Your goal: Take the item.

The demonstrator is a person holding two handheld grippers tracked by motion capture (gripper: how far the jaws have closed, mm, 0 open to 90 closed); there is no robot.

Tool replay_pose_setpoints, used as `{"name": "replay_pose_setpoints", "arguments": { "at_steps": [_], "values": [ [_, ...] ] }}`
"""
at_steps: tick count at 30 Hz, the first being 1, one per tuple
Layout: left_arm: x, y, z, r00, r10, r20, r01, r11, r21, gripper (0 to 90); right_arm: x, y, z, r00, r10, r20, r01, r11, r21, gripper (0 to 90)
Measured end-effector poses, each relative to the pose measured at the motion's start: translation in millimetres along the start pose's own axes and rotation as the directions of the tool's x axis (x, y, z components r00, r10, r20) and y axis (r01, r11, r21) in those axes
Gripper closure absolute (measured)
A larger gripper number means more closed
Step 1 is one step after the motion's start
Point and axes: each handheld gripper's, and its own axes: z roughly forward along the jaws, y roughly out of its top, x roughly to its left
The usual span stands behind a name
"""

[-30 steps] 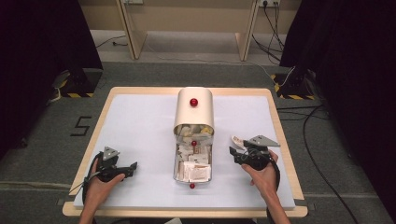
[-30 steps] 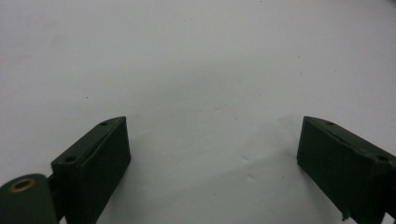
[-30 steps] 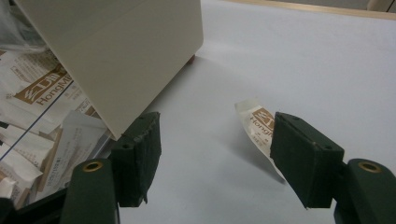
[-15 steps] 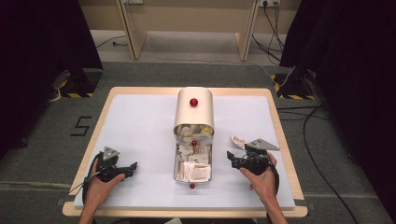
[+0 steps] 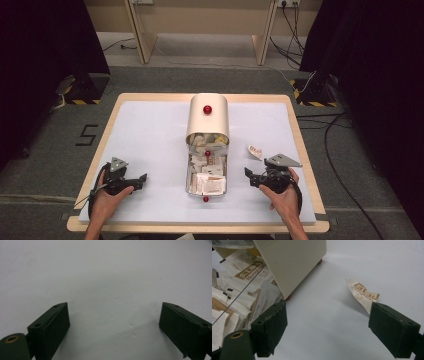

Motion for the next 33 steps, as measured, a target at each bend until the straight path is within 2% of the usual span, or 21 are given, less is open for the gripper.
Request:
{"name": "replay_pose_setpoints", "arguments": {
  "at_steps": [14, 33],
  "values": [
    [-0.1, 0.0, 0.1, 1.0000, 0.001, -0.001, -0.001, 1.0000, 0.000, 8.9, -3.5, -14.5, -11.6, 1.0000, 0.005, 0.004, -0.005, 1.000, 0.013, 16.2],
    [-0.2, 0.1, 0.1, 1.0000, 0.001, -0.001, -0.001, 1.0000, 0.001, 8.9, 1.5, -27.9, -20.7, 1.0000, -0.001, -0.002, 0.001, 0.999, 0.034, 16.3]
  ]
}}
